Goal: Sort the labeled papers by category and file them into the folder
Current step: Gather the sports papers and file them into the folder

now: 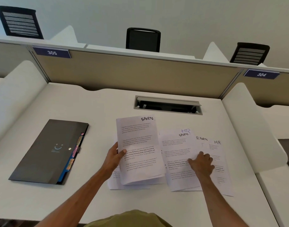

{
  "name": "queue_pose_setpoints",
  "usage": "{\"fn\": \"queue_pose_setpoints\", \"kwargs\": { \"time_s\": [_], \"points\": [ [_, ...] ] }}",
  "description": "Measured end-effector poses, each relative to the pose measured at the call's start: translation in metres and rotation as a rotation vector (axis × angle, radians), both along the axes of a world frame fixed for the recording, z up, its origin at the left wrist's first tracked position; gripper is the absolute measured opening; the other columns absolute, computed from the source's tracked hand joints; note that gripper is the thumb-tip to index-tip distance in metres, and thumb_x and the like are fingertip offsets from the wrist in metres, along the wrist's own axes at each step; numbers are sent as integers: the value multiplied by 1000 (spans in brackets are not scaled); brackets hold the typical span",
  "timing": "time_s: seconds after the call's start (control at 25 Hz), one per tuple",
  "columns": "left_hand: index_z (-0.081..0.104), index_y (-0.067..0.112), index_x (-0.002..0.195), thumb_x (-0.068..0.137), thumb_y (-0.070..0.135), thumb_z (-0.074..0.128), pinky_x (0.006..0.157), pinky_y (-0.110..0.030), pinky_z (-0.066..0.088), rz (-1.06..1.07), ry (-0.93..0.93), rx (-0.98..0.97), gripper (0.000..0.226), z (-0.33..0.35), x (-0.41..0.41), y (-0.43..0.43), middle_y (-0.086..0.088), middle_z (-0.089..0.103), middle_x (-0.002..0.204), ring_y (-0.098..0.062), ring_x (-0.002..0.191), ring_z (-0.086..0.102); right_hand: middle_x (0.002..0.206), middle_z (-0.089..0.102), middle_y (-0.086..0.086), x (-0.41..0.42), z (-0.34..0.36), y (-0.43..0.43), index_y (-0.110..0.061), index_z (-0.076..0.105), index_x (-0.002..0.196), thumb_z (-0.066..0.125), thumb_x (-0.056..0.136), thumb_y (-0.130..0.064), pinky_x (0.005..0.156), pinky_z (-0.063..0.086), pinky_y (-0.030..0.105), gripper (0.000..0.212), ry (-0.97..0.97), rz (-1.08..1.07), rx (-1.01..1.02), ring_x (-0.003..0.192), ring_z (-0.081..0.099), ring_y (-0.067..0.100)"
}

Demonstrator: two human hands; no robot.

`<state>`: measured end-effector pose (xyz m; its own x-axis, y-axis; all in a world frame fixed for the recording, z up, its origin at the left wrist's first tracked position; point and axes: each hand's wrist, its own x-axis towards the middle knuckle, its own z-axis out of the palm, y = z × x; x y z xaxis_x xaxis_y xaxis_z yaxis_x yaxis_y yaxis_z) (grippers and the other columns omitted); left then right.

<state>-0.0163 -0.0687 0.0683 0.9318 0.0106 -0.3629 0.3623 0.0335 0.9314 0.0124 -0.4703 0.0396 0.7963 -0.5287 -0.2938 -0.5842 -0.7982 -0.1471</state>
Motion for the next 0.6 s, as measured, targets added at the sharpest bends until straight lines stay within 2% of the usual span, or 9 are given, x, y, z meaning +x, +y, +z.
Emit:
{"fn": "queue_pose_setpoints", "kwargs": {
  "time_s": [0.08,0.2,0.28,0.36,0.44,0.52,0.6],
  "points": [
    [58,28,145,106,18,65,91,-46,65,3,12,-1,41,-3,0,1,3,77,129,-24,112,76,138,50,16,-6,-7,-4,-10,49,137,78,85,-51,104,42,52,73,27,6,11,132,44,35],
    [60,29,143,106,18,65,92,-46,65,6,27,5,39,-7,-1,3,2,77,128,-25,114,76,137,52,17,-4,-11,-8,-10,49,135,85,79,-48,105,41,53,77,12,-66,100,131,44,37],
    [60,29,143,106,18,65,88,-42,65,4,33,8,39,-7,0,4,3,77,127,-25,112,76,133,55,16,-1,-9,-11,-12,54,129,83,82,-39,105,38,52,62,-12,-113,150,130,45,37],
    [60,29,143,106,17,65,85,-39,66,12,35,10,39,-6,0,6,2,78,126,-26,111,77,122,63,13,0,-8,-15,-16,62,116,73,92,-30,104,37,51,30,-53,-124,154,124,49,35],
    [60,29,142,106,17,65,78,-34,66,21,41,13,39,-3,0,7,2,78,126,-24,109,77,107,66,8,0,-8,-21,-21,62,102,66,97,-27,101,40,48,9,-89,-115,163,114,55,33],
    [60,29,142,105,17,66,72,-29,65,25,50,10,39,-3,0,9,1,78,125,-20,105,78,97,67,3,1,-4,-28,-24,61,97,67,97,-25,94,45,44,6,-138,-97,216,103,63,32],
    [61,28,142,105,17,67,71,-29,64,20,78,10,40,-4,1,10,2,78,124,-19,104,78,94,70,1,5,3,-38,-23,65,97,70,96,-20,86,48,38,6,-241,-89,354,96,67,30]
  ]
}}
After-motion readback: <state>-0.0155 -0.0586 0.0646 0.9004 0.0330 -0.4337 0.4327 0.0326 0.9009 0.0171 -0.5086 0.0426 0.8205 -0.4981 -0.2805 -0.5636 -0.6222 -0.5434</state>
